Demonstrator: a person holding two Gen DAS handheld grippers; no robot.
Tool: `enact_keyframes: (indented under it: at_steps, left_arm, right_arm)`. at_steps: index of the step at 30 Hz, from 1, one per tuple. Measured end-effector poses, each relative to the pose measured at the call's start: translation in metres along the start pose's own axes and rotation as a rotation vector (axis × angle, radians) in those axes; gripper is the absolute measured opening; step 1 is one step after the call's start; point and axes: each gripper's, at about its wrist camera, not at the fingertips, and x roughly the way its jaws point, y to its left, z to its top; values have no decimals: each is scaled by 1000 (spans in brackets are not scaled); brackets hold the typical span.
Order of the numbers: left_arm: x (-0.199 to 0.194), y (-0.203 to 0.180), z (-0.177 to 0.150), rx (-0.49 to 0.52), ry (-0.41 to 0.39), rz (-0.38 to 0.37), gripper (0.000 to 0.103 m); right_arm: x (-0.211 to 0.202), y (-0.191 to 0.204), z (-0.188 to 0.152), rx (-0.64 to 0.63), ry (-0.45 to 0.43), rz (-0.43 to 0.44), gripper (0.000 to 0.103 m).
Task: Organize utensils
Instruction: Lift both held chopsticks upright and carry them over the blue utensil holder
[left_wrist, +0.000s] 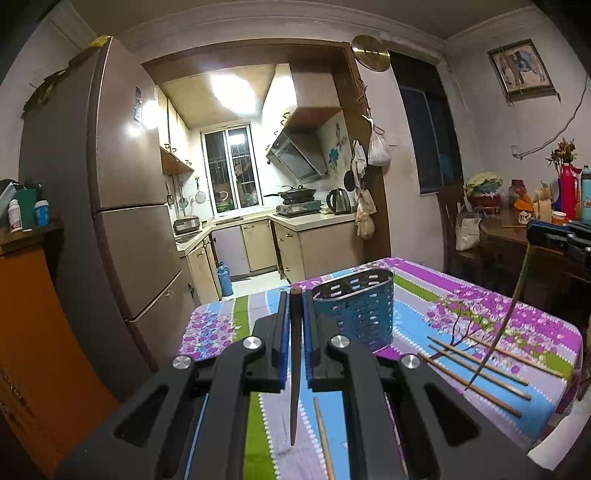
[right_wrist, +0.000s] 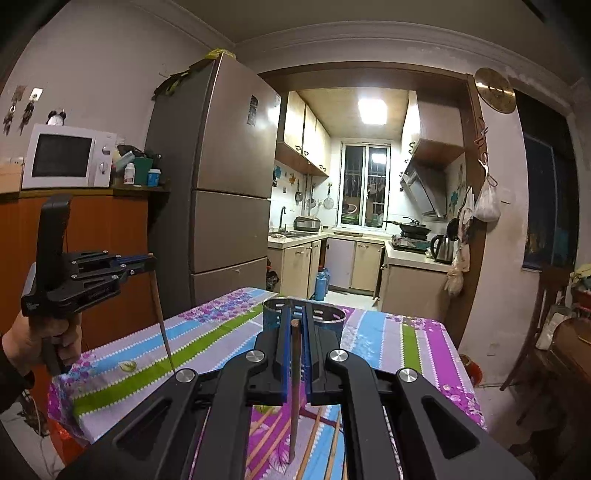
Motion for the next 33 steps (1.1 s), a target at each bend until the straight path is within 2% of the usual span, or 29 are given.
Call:
enact_keyframes:
  at_steps: [11,22,33]
  left_arm:
    - [5,-13,57,-36,-12,-72,5]
    - [33,-14,108,-96,12,-124,5]
    - [65,-13,145,-112,2,-96,5]
  right_arm:
    - [26,-27,45,54,-14,-4,7]
    - [58,-48,104,26,-3,-27,7]
    - [105,-70,151,51,1,-17,7]
